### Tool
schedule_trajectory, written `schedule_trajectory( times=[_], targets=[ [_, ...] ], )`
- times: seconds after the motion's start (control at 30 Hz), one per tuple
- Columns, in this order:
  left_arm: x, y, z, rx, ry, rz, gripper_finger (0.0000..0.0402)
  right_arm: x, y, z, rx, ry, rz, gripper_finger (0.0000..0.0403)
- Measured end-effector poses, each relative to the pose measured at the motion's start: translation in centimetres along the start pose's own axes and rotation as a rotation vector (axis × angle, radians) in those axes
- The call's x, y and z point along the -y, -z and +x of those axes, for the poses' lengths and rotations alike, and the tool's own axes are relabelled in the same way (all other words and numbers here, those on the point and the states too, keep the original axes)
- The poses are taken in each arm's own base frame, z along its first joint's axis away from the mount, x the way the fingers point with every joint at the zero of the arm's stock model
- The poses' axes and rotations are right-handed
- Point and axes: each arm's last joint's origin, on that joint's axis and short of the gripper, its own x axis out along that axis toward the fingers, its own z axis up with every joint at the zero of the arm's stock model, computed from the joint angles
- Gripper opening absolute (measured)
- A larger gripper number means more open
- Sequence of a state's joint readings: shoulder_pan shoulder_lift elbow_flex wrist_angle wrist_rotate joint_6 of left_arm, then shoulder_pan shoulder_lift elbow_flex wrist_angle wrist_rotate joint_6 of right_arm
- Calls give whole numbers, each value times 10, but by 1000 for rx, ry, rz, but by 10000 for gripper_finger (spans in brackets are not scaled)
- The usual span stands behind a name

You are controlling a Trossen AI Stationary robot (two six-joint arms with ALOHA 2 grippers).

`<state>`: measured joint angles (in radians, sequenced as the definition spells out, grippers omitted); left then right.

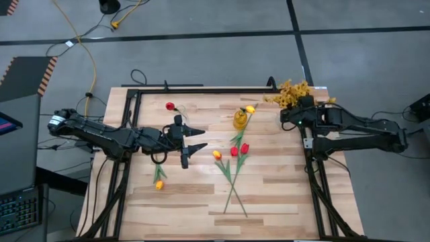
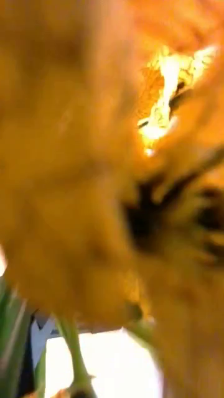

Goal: Sort flowers into vase by color
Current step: Put the yellow flowers into the right transparent flower vase

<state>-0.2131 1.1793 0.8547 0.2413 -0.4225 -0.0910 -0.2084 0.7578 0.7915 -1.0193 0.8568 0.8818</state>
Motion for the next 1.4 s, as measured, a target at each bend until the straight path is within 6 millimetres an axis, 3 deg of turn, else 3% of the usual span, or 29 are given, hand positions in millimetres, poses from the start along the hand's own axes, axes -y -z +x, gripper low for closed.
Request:
schedule_trajectory(
  times=[1.4],
  targets=[
    [0,0,0,-1,1,0,208,4,6,-3,-229,-92,-50,224]
  ],
)
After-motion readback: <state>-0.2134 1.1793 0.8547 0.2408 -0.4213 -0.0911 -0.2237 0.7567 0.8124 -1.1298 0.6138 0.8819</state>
